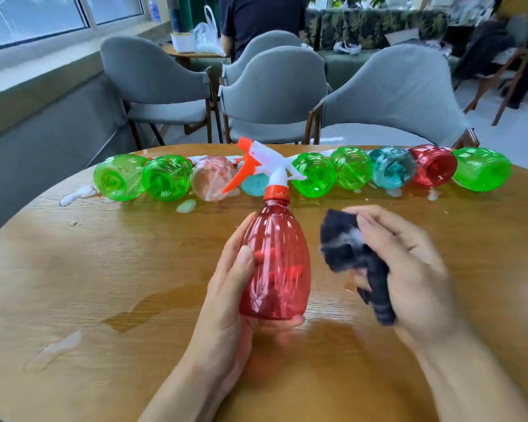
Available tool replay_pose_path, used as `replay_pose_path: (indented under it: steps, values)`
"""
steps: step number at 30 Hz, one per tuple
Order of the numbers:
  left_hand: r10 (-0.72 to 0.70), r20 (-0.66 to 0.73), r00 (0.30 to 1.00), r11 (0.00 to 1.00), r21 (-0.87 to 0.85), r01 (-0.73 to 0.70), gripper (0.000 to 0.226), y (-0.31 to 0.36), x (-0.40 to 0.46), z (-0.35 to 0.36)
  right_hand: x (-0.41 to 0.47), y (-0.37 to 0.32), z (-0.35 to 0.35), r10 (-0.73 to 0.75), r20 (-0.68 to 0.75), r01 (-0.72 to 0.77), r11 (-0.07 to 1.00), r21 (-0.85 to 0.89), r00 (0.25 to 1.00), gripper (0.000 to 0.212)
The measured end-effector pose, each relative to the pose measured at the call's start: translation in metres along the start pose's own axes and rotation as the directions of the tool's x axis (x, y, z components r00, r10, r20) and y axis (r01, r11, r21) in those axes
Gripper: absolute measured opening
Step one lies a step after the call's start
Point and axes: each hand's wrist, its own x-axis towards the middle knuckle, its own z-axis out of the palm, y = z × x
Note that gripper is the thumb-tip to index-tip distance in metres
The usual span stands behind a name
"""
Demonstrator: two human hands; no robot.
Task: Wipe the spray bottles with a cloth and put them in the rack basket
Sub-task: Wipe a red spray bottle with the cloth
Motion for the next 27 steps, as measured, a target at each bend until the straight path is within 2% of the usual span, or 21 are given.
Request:
replay_pose_path:
  steps: [1, 3, 6, 8, 12, 15, 19, 21, 24, 26, 27]
  values:
    - [0.029, 0.014, 0.999, 0.998, 0.050, -0.030, 0.094, -0.002, 0.000, -0.001, 0.002, 0.002, 0.002, -0.035, -0.081, 0.033, 0.999, -0.025, 0.996, 0.029]
    - [0.079, 0.084, 0.993, 0.988, 0.123, -0.089, 0.065, -0.008, -0.007, -0.001, 0.005, 0.003, 0.008, -0.175, -0.128, 0.152, 0.973, -0.176, 0.976, 0.019]
    - [0.142, 0.176, 0.974, 0.962, 0.208, -0.178, 0.054, -0.013, -0.021, 0.001, 0.005, 0.006, 0.015, -0.388, -0.072, 0.302, 0.808, -0.506, 0.919, 0.025]
    - [0.174, 0.174, 0.969, 0.947, 0.241, -0.214, 0.052, -0.011, -0.018, 0.002, 0.004, 0.011, 0.020, -0.446, -0.006, 0.346, 0.703, -0.622, 0.895, 0.026]
    - [0.186, 0.098, 0.978, 0.934, 0.290, -0.207, 0.049, -0.007, -0.016, 0.002, -0.003, 0.020, 0.029, -0.490, 0.126, 0.451, 0.634, -0.628, 0.863, 0.023]
    - [0.172, 0.020, 0.985, 0.945, 0.278, -0.171, 0.045, -0.003, -0.016, -0.002, -0.010, 0.025, 0.037, -0.509, 0.235, 0.538, 0.602, -0.591, 0.828, 0.021]
    - [0.140, -0.008, 0.990, 0.961, 0.244, -0.134, 0.045, 0.002, -0.018, -0.003, -0.014, 0.023, 0.039, -0.496, 0.350, 0.602, 0.569, -0.560, 0.795, 0.018]
    - [0.141, -0.015, 0.990, 0.964, 0.232, -0.134, 0.045, 0.004, -0.019, -0.003, -0.015, 0.017, 0.038, -0.440, 0.409, 0.601, 0.582, -0.548, 0.799, 0.016]
    - [0.167, -0.051, 0.985, 0.963, 0.221, -0.152, 0.043, 0.004, -0.017, -0.004, -0.017, 0.005, 0.032, -0.221, 0.479, 0.452, 0.773, -0.445, 0.849, 0.014]
    - [0.185, -0.059, 0.981, 0.962, 0.217, -0.168, 0.045, 0.003, -0.017, -0.004, -0.015, 0.000, 0.019, -0.131, 0.434, 0.307, 0.879, -0.365, 0.891, 0.014]
    - [0.190, -0.055, 0.980, 0.960, 0.218, -0.173, 0.049, 0.002, -0.016, -0.004, -0.012, -0.001, 0.012, -0.129, 0.381, 0.280, 0.885, -0.371, 0.915, 0.016]
